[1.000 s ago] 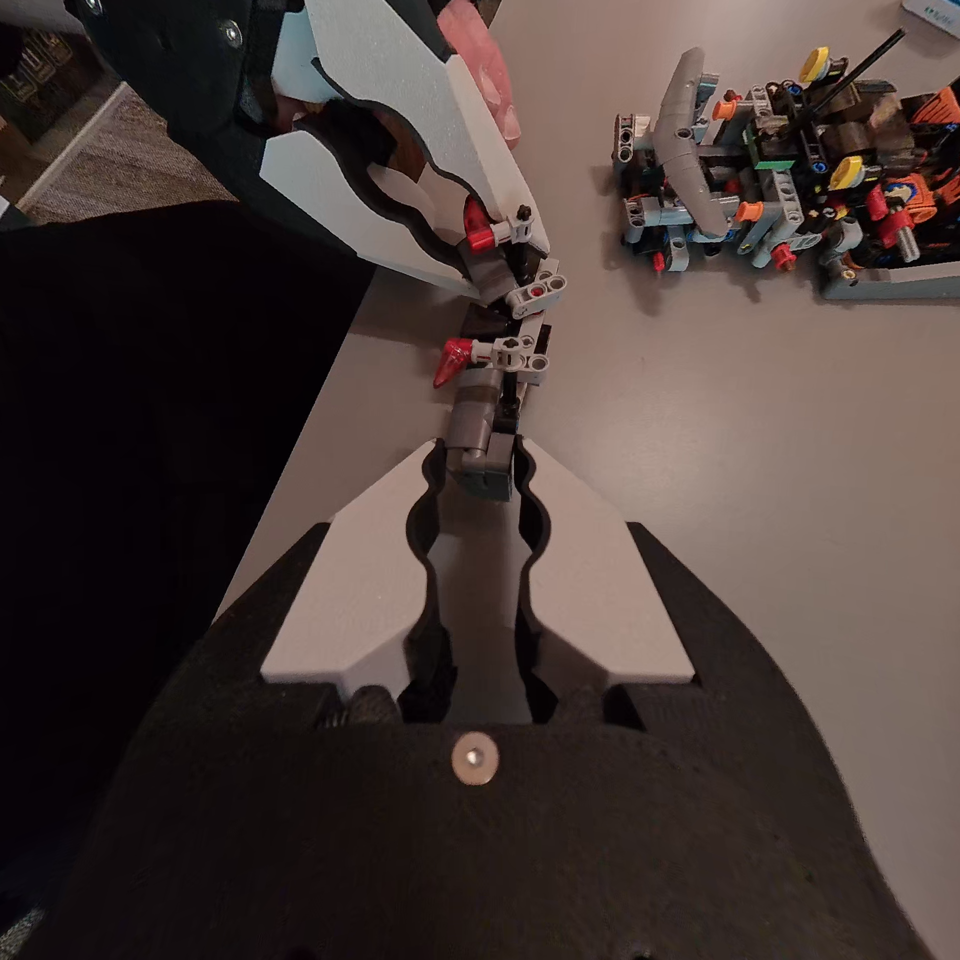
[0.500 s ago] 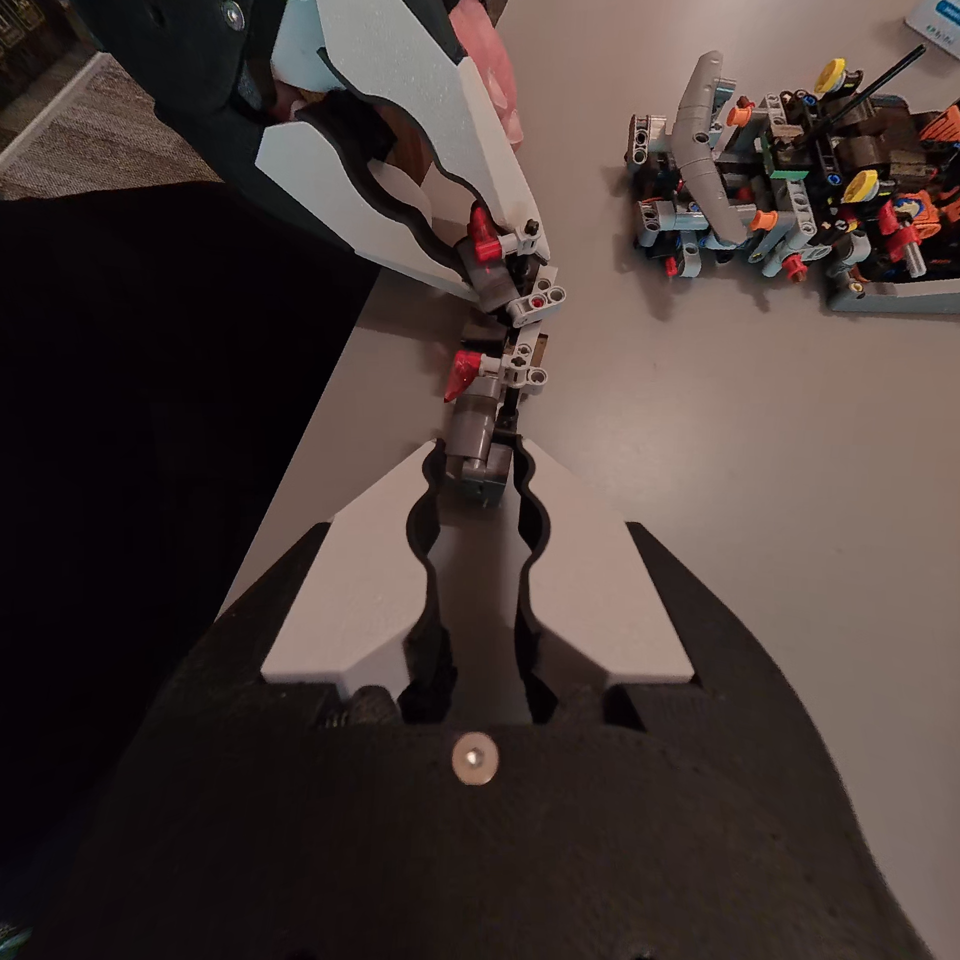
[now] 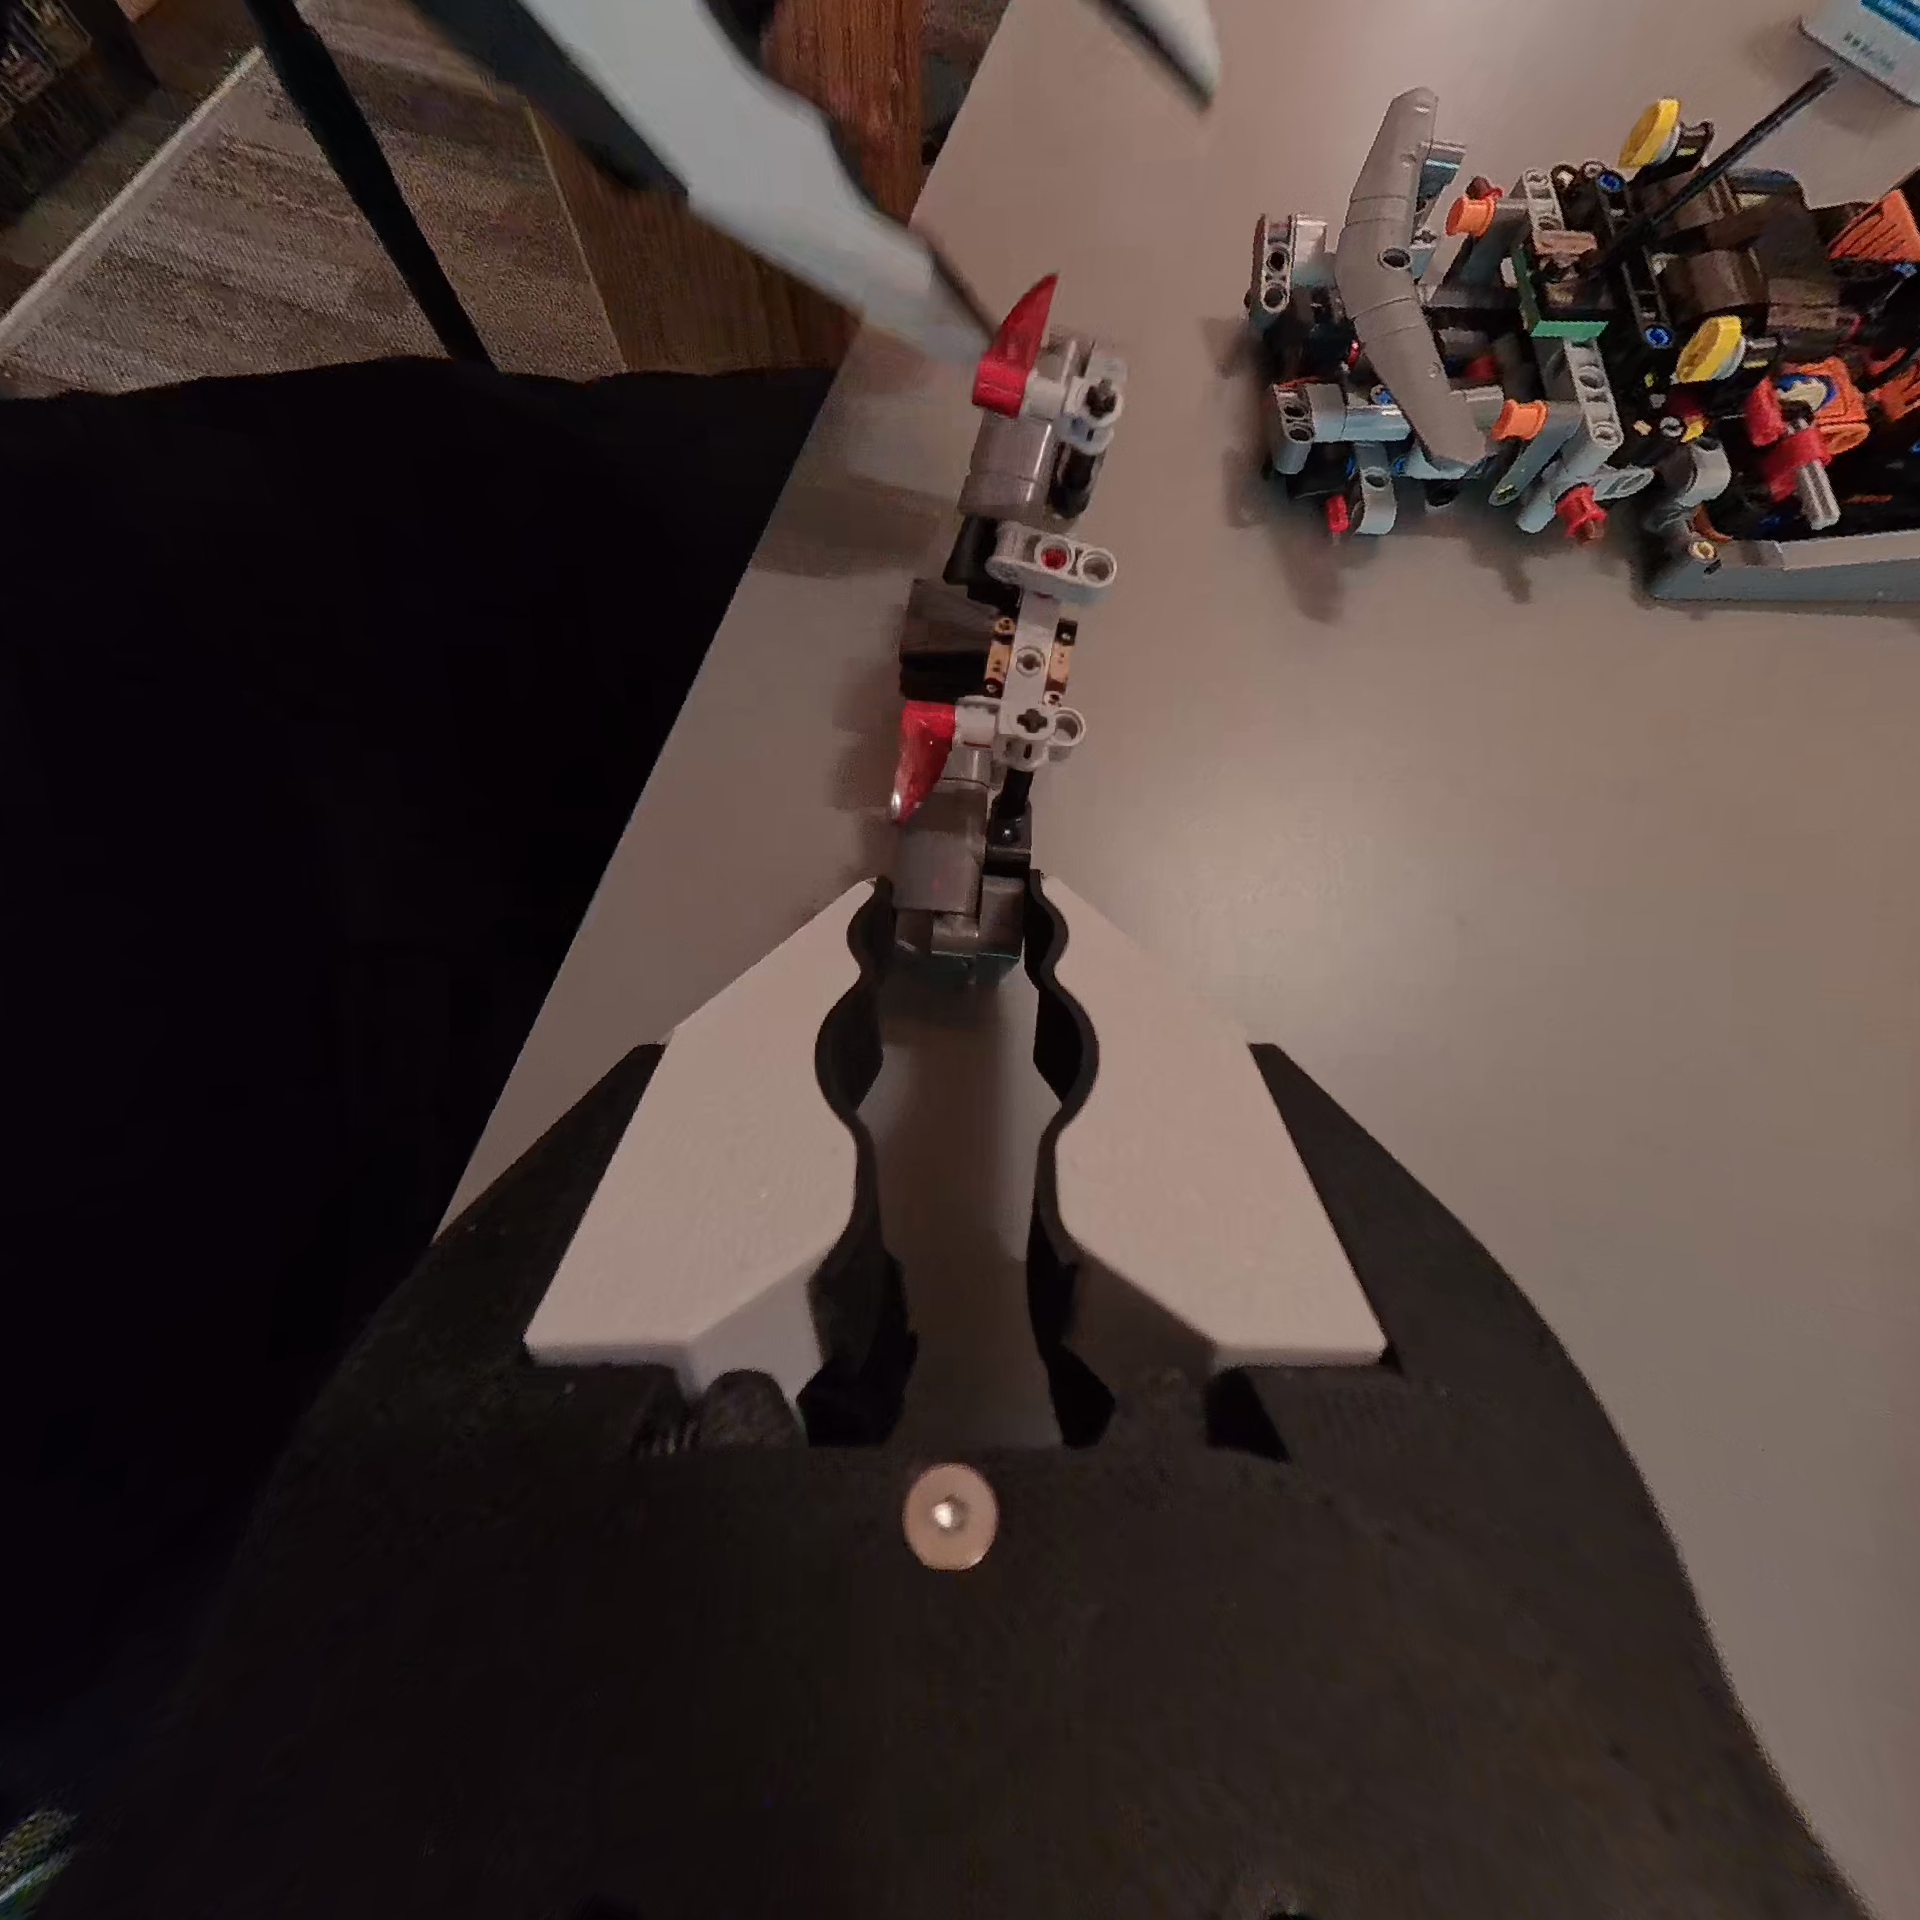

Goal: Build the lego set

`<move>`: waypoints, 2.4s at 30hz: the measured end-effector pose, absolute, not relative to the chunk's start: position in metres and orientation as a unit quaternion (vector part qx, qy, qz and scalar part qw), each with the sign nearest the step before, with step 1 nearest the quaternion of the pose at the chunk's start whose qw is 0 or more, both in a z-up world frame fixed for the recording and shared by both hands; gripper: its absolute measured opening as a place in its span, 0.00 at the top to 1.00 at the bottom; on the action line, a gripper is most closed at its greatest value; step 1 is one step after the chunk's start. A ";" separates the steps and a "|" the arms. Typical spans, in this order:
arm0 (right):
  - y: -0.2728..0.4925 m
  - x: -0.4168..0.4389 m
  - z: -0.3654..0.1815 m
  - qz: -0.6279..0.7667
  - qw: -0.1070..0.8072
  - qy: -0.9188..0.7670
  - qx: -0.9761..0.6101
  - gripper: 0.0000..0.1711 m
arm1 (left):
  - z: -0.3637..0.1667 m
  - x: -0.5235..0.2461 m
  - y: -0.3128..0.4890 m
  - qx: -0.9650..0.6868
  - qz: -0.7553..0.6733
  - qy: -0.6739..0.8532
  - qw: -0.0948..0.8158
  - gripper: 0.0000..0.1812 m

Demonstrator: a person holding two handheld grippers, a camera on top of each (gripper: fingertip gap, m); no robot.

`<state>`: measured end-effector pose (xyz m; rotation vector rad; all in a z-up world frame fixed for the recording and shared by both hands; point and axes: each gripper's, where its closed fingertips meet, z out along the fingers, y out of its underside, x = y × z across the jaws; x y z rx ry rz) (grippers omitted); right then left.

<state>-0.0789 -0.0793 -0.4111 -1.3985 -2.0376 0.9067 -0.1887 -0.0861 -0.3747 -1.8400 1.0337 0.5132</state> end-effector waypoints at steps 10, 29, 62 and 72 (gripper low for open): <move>-0.069 -0.058 -0.413 0.333 0.256 -0.741 -0.524 0.87 | -0.377 -0.191 -0.022 -0.761 0.209 0.449 0.419 0.85; -0.063 -0.053 -0.413 0.357 0.253 -0.729 -0.526 0.87 | -0.402 -0.278 -0.063 -0.782 0.181 0.492 0.338 0.93; -0.074 -0.051 -0.418 0.366 0.242 -0.736 -0.516 0.87 | -0.393 -0.262 0.053 -0.809 0.223 0.424 0.340 0.90; -0.075 -0.051 -0.418 0.368 0.235 -0.737 -0.516 0.87 | -0.391 -0.254 -0.019 -0.746 0.176 0.517 0.380 0.92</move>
